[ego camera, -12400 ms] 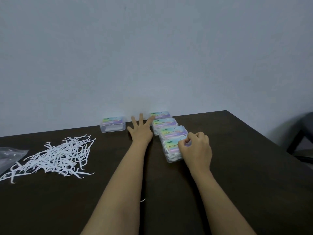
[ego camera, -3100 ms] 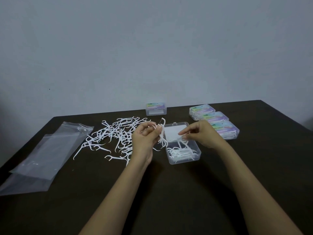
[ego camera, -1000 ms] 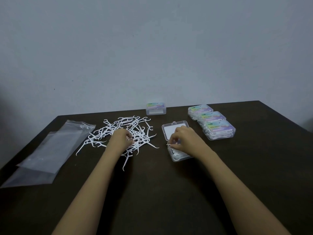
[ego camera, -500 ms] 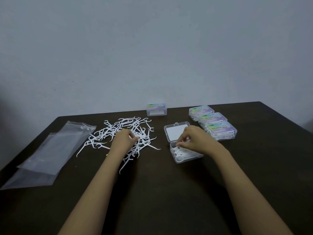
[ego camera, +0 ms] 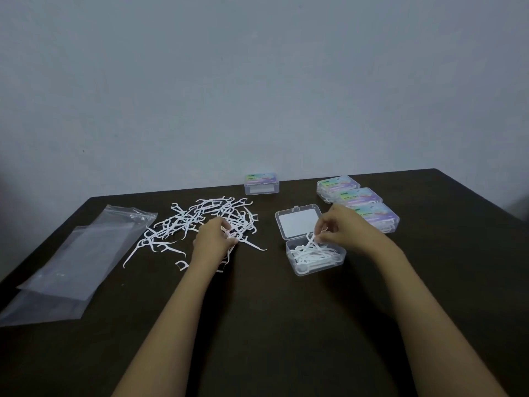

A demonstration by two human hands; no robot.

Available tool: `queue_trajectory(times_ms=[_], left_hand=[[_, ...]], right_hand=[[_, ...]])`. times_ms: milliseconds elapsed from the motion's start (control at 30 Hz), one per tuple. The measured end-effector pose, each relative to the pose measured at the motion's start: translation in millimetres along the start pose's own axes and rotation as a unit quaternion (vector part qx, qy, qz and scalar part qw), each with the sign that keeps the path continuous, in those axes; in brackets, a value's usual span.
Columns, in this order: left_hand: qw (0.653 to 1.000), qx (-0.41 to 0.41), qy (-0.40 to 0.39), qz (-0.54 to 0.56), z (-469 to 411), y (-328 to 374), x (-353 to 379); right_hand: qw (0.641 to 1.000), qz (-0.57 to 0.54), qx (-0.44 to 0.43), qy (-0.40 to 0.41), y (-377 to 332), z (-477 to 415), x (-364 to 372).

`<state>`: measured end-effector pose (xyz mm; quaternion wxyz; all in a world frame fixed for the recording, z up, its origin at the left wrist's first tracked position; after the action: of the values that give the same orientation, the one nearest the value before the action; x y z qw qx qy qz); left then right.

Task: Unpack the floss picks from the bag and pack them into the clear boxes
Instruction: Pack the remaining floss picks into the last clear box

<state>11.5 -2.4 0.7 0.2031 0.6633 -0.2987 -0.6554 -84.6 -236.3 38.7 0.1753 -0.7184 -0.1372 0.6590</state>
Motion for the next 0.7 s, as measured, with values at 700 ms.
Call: queue_trajectory(times_ms=[700], left_hand=[[0.993, 0.025, -0.013, 0.116, 6.3, 7.3, -12.1]], right_hand=[[0.996, 0.09, -0.006, -0.015, -3.8, -5.4, 6.4]])
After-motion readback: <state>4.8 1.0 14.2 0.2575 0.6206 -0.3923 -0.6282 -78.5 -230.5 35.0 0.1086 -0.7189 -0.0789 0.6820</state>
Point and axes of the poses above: each hand's wrist, its own z-axis away from the middle knuckle, its own x-axis out of the palm, y = z × x, the point moved 10 cm from there along -z, towards the middle knuckle
